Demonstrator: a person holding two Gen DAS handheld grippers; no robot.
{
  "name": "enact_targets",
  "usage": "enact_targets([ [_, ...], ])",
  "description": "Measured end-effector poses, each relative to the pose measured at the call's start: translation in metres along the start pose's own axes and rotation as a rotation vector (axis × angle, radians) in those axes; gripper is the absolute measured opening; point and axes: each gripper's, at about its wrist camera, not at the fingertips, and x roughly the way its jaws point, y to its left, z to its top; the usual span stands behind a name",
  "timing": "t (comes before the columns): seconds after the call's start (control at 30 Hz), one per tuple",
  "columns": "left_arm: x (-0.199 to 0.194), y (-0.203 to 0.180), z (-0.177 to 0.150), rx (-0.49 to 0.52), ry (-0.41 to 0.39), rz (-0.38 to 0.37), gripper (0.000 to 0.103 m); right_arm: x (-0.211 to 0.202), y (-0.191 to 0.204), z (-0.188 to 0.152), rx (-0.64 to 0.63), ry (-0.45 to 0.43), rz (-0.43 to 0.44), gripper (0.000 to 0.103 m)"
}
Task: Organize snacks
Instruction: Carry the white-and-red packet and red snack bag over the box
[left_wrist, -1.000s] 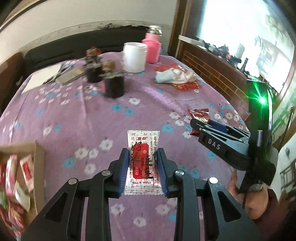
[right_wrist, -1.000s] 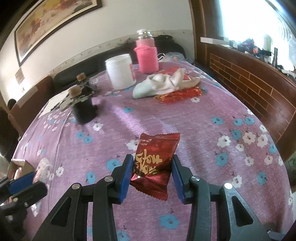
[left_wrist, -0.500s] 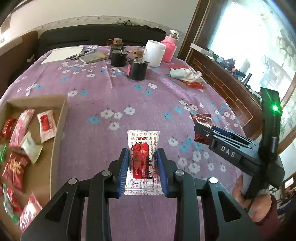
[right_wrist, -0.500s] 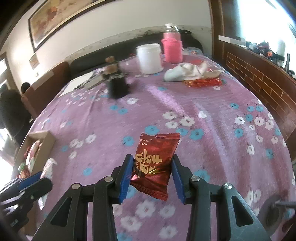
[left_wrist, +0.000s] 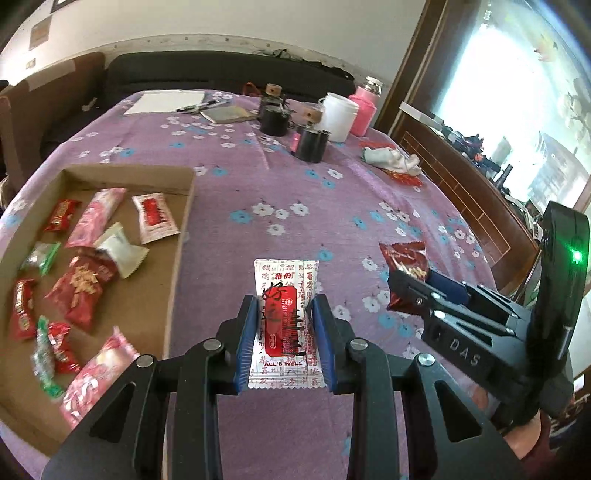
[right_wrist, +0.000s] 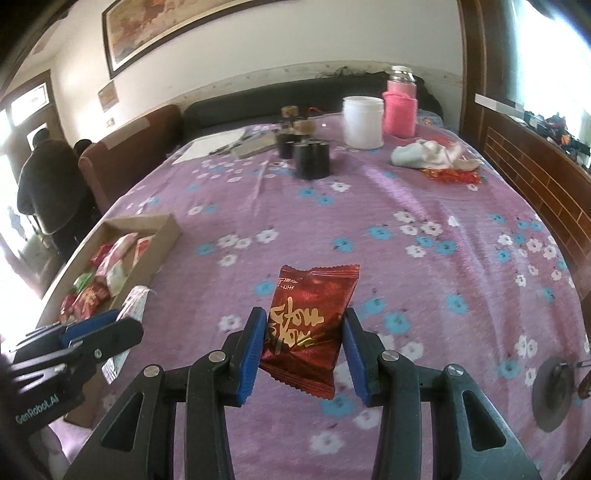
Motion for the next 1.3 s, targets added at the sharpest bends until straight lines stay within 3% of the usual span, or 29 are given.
enact_targets([
  [0.47,-0.048,0.033,-0.009,-0.037,-0.1,0.111,0.028,-0.017,0.062,-0.006,-0.106,-0.018,0.077,0.042],
  [1.3,-0.085,0.107,-0.028,-0.15,-0.154,0.261,0.028,-0.026,0.168,-0.004,-0.288,-0.044,0.187,0.042],
])
